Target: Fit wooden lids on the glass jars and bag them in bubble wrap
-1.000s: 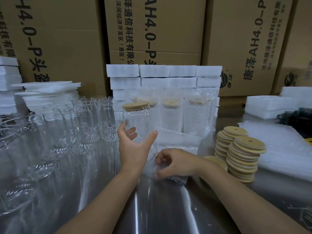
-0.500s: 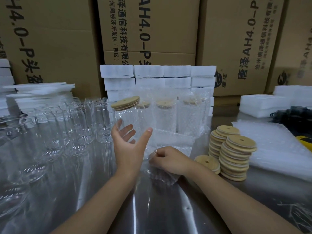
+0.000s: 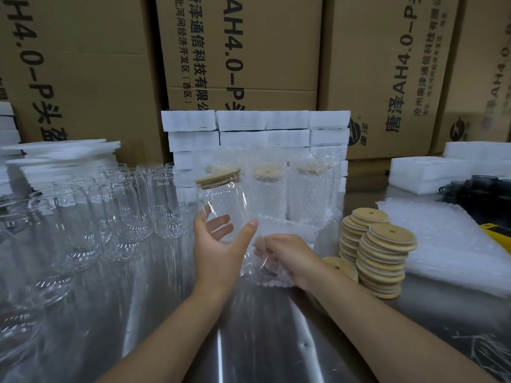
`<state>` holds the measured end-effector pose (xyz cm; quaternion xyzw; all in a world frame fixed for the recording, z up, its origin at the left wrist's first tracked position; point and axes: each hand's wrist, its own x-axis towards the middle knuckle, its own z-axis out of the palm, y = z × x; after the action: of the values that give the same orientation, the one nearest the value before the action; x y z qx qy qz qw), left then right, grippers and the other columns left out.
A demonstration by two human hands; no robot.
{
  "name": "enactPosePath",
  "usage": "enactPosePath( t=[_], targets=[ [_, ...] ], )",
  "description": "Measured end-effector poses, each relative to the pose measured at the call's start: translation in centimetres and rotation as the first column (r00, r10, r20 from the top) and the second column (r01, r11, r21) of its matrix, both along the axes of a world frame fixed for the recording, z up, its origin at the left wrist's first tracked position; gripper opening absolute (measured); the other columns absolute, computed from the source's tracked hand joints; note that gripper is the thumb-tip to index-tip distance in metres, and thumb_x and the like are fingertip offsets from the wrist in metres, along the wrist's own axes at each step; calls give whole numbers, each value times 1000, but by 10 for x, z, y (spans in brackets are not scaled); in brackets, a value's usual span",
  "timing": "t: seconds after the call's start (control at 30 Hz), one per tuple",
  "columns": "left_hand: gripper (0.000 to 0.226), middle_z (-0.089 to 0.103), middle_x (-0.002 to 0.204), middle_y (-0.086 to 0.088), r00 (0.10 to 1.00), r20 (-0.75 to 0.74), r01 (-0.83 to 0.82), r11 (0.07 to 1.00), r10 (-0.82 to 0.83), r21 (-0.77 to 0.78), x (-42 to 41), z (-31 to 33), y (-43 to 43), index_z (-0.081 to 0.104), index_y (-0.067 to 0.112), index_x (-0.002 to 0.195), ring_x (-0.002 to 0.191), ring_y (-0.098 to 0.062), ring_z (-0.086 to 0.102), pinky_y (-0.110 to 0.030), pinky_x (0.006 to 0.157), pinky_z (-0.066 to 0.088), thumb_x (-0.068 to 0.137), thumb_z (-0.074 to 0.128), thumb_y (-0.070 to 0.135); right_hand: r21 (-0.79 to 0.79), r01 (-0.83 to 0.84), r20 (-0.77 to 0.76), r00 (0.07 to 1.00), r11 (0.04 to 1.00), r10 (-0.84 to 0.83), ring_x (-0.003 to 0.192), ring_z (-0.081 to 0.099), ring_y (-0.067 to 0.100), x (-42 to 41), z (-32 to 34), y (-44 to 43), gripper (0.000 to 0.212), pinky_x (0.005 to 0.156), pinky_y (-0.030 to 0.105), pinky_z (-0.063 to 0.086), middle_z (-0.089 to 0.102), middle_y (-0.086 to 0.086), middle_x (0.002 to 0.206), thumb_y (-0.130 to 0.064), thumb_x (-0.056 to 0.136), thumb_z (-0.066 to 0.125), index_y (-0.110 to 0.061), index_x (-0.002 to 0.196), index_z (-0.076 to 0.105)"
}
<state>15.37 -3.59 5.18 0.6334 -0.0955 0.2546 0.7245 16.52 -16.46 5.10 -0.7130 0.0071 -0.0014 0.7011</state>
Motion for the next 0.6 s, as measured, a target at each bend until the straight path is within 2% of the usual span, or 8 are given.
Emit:
enactPosePath(
  t=[0.07,0.13,0.27,0.33,0.4,0.47,0.5,0.6],
  targets=[
    [82,57,113,9,1000,-2,-18,999,18,48,3,-3,1,36,30,134,107,-7,59,-28,88,47,67,83,36,-6,15,20,1000,1000,-15,43,46,16,0,0,0,23,44,22,34,55,9,60,-10,80,63,-10,57,65],
    [84,54,113,14,1000,3,-21,995,21,97,5,-5,1,34,29,139,108,-3,56,-26,86,44,72,84,29,-41,22,30,999,999,-21,45,44,16,-1,1,1,31,46,26,30,56,7,58,-17,83,58,-15,53,66],
    [86,50,114,20,1000,12,-9,984,7,177,5,-9,1,33,35,137,109,3,51,-18,85,40,69,85,29,-30,27,27,999,999,-26,62,66,17,-2,6,5,46,59,24,46,74,3,76,-42,98,41,-13,82,74],
    [85,50,114,23,1000,8,5,976,-7,218,6,-11,1,32,41,132,110,4,50,-12,82,37,68,87,28,-24,30,53,998,999,-29,70,70,10,-4,9,6,56,57,19,48,75,-3,85,-51,100,29,-18,92,73],
    [87,48,117,24,1000,6,24,966,-26,259,5,-12,1,32,42,131,113,6,48,-11,82,36,66,88,30,-65,24,142,990,998,-15,82,70,9,-5,11,7,54,61,20,48,74,-7,93,-56,99,23,-27,97,68],
    [93,47,124,21,999,3,34,956,-37,291,6,-13,0,33,37,137,115,6,47,-13,87,37,63,89,35,-77,9,242,970,997,10,90,68,7,-7,12,8,44,68,23,49,71,-11,100,-65,91,31,-35,104,60],
    [96,46,128,17,999,2,37,952,-39,305,6,-13,0,34,32,140,117,4,47,-14,89,36,62,89,34,-84,-1,272,962,996,24,91,68,6,-8,11,9,45,73,25,50,69,-11,104,-71,81,41,-37,109,54],
    [101,39,135,10,999,7,31,924,-36,382,7,-13,-1,35,23,144,125,-2,43,-15,95,34,56,82,38,-128,-17,323,945,992,58,95,67,4,-7,6,8,87,81,28,54,62,-11,112,-65,52,71,-35,127,38]
  ],
)
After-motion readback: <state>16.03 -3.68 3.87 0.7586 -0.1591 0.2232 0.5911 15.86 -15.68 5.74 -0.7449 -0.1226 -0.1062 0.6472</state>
